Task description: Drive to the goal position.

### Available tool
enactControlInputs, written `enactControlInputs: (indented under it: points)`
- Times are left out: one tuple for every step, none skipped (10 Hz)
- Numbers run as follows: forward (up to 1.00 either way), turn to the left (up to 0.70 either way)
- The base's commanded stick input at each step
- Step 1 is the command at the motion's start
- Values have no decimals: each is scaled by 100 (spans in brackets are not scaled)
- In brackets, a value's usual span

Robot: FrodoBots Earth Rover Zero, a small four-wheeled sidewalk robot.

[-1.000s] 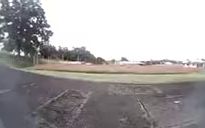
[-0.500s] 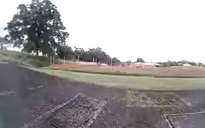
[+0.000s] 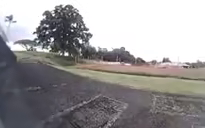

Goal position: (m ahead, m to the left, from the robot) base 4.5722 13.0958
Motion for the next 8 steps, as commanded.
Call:
enactControlInputs:
  points:
    - [0,85]
    - [0,85]
    - [0,85]
    - [0,85]
    - [0,79]
    - [4,0]
    - [41,0]
    - [85,0]
